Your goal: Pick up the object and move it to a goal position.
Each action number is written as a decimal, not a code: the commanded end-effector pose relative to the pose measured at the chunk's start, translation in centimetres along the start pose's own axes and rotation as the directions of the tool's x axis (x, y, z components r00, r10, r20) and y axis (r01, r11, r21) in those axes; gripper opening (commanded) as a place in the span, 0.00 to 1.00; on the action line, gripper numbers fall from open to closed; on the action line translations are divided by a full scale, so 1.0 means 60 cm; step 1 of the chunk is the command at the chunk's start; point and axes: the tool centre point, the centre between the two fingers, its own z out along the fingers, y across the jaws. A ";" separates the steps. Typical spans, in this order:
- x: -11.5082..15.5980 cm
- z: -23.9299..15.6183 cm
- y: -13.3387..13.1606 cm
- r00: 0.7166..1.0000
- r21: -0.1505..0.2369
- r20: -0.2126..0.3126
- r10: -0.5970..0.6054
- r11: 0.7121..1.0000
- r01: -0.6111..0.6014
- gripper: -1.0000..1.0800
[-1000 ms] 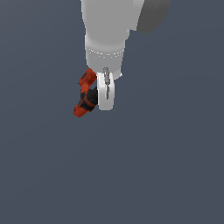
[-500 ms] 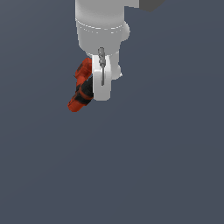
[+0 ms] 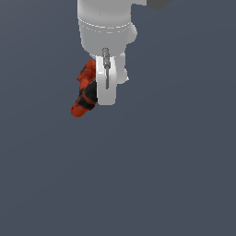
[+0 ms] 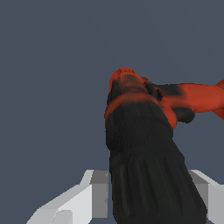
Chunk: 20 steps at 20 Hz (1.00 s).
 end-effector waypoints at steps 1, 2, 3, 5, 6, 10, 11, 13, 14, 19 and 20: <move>0.006 -0.012 0.001 1.000 0.007 -0.001 0.001 1.000 -0.001 0.00; 0.008 -0.016 0.002 1.000 0.007 -0.001 0.001 1.000 -0.001 0.00; 0.011 -0.021 0.002 1.000 0.007 -0.001 0.001 1.000 -0.001 0.00; 0.018 -0.032 0.004 1.000 0.007 -0.001 0.001 1.000 -0.001 0.00; 0.022 -0.039 0.005 1.000 0.007 -0.001 0.001 1.000 -0.001 0.00; 0.039 -0.068 0.008 1.000 0.007 -0.001 0.001 1.000 -0.001 0.00; 0.044 -0.075 0.009 1.000 0.007 -0.001 0.001 1.000 -0.001 0.00; 0.051 -0.087 0.010 1.000 0.007 -0.001 0.001 1.000 -0.001 0.00; 0.055 -0.092 0.011 1.000 0.007 -0.001 0.001 1.000 -0.001 0.00; 0.065 -0.108 0.012 1.000 0.007 -0.001 0.001 1.000 -0.001 0.00; 0.066 -0.109 0.012 1.000 0.007 -0.001 0.001 1.000 -0.001 0.00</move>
